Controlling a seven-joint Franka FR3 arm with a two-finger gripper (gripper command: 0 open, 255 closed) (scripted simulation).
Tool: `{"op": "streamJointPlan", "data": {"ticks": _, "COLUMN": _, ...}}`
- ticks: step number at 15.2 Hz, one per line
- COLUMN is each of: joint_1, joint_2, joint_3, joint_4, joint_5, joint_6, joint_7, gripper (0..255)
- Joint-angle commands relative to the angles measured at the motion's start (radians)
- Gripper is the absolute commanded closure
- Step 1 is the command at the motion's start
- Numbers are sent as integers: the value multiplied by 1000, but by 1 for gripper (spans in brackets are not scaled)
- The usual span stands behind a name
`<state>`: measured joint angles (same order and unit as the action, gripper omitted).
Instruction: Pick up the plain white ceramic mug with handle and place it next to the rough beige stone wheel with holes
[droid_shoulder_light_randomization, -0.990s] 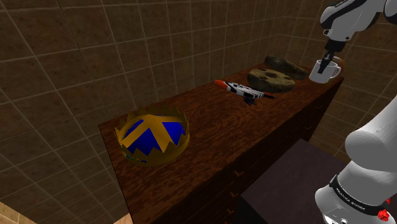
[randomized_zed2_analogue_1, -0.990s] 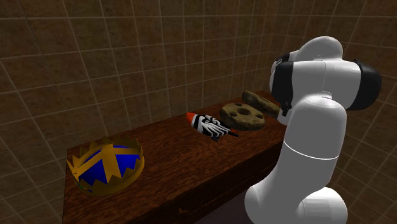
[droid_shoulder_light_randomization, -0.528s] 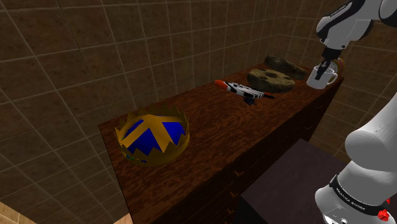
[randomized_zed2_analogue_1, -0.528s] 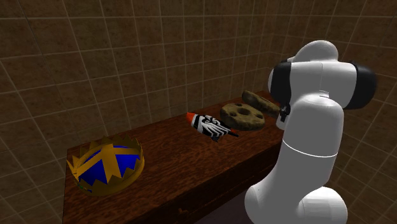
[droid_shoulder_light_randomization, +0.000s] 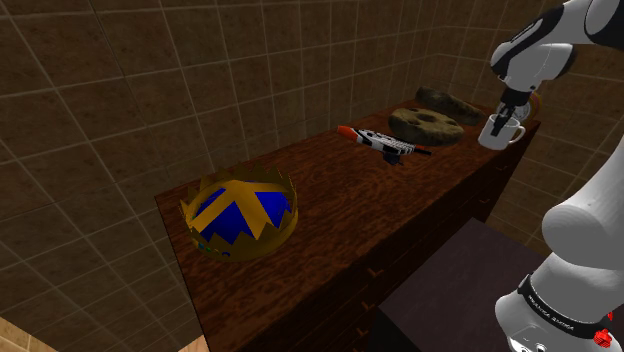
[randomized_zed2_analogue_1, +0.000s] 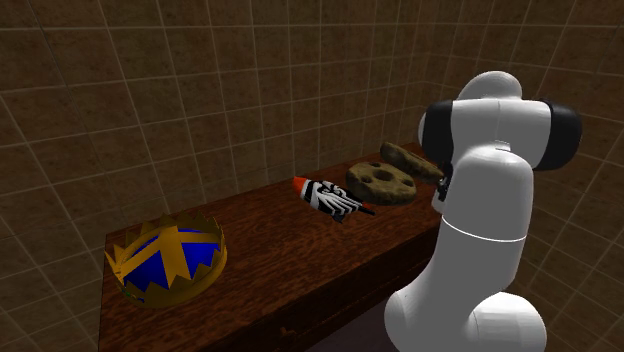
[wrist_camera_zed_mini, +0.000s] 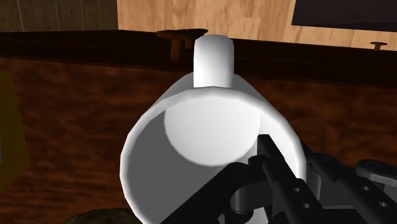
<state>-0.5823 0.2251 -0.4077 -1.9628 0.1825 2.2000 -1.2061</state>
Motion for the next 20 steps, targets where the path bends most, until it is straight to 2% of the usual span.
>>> {"op": "streamJointPlan", "data": {"ticks": 1, "joint_1": -1, "joint_2": 14, "joint_3": 3, "joint_4": -10, "joint_5": 9, "joint_6": 24, "joint_7": -6, "gripper": 255}}
{"op": "streamJointPlan", "data": {"ticks": 9, "joint_1": -1, "joint_2": 14, "joint_3": 3, "joint_4": -10, "joint_5": 9, "joint_6": 24, "joint_7": -6, "gripper": 255}}
{"op": "streamJointPlan", "data": {"ticks": 10, "joint_1": -1, "joint_2": 14, "joint_3": 3, "joint_4": -10, "joint_5": 9, "joint_6": 24, "joint_7": -5, "gripper": 0}}
{"op": "streamJointPlan", "data": {"ticks": 15, "joint_1": -1, "joint_2": 14, "joint_3": 3, "joint_4": -10, "joint_5": 9, "joint_6": 24, "joint_7": -6, "gripper": 0}}
{"op": "streamJointPlan", "data": {"ticks": 19, "joint_1": 5, "joint_2": -49, "joint_3": -9, "joint_4": 43, "joint_5": -30, "joint_6": -85, "joint_7": 21, "gripper": 0}}
{"op": "streamJointPlan", "data": {"ticks": 20, "joint_1": 5, "joint_2": -49, "joint_3": -9, "joint_4": 43, "joint_5": -31, "joint_6": -85, "joint_7": 21, "gripper": 0}}
